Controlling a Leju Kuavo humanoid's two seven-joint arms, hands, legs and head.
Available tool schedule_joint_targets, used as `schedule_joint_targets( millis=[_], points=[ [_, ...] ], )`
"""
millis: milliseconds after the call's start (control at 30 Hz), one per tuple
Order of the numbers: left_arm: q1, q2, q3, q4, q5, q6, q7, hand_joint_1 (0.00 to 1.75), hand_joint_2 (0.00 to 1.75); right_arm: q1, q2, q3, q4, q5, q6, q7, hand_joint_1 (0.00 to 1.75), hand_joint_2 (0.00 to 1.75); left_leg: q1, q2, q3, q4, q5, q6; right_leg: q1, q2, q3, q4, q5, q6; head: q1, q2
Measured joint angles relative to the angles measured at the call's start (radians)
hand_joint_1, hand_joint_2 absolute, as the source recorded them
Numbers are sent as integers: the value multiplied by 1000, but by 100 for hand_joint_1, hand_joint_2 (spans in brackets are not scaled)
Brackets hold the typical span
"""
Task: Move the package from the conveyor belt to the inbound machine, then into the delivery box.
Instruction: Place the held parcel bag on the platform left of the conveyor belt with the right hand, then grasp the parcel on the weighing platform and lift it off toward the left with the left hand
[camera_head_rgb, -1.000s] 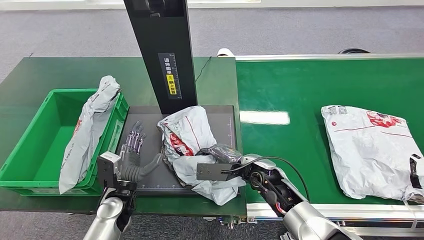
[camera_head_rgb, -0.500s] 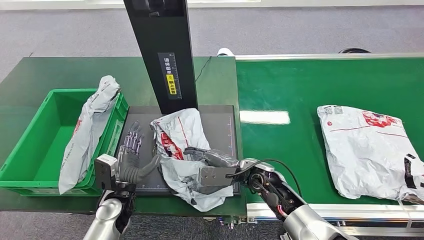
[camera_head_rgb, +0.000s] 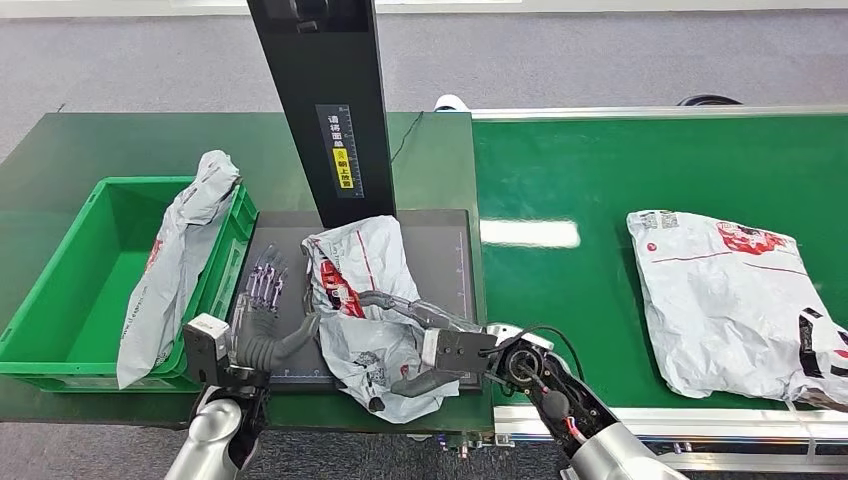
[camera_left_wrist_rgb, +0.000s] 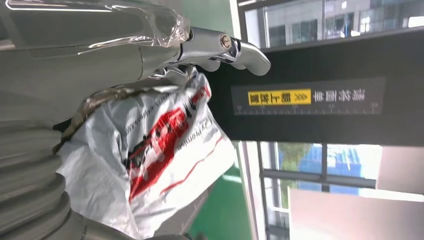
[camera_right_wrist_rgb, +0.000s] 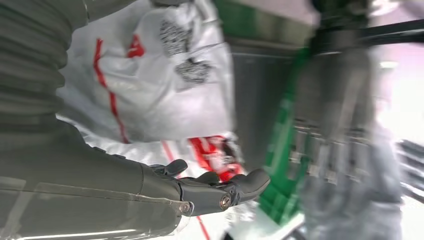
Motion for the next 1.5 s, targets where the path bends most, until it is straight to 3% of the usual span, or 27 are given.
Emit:
schedule_joint_targets(
  millis=[400, 700, 933, 1200, 1300, 1400, 1500],
  points=[
    [44, 8, -20, -59, -117, -39, -42, 0, 175, 53, 6, -94, -112, -96, 33, -54, 0, 175, 0, 0, 0, 0, 0, 0, 0, 0, 0, 0, 0, 0, 0, 0],
    [67, 3, -106, -147, -181, -129, -30, 0, 175, 148, 30, -256, -323, -150, -216, -39, 0, 175, 0, 0, -1, 0, 0, 0, 0, 0, -1, 0, 0, 0, 0, 0],
    [65, -5, -167, -181, -200, -143, -33, 0, 175, 208, 39, -333, -420, -180, -260, -38, 0, 175, 0, 0, -1, 0, 0, 0, 0, 0, -1, 0, 0, 0, 0, 0],
    [54, -2, -231, -182, -337, -56, -46, 0, 175, 245, 46, -383, -488, -205, -276, -45, 0, 175, 0, 1, -1, 0, 0, 0, 0, 1, -1, 0, 0, 0, 0, 0],
    [39, 6, -265, -177, -481, 10, 4, 0, 175, 252, 50, -396, -501, -214, -275, -45, 0, 175, 0, 1, -1, 0, 0, 0, 0, 1, -1, 0, 0, 0, 0, 0],
    [15, 19, -317, -146, -691, 81, 114, 0, 175, 260, 55, -406, -509, -216, -270, -45, 0, 175, 0, 1, -1, 0, 0, 0, 0, 1, -1, 0, 0, 0, 0, 0],
    [-9, 30, -360, -101, -793, 97, 181, 0, 175, 262, 59, -411, -510, -212, -264, -45, 0, 175, 0, 1, -1, 0, 0, 0, 0, 1, -1, 0, 0, 0, 0, 0]
  ],
)
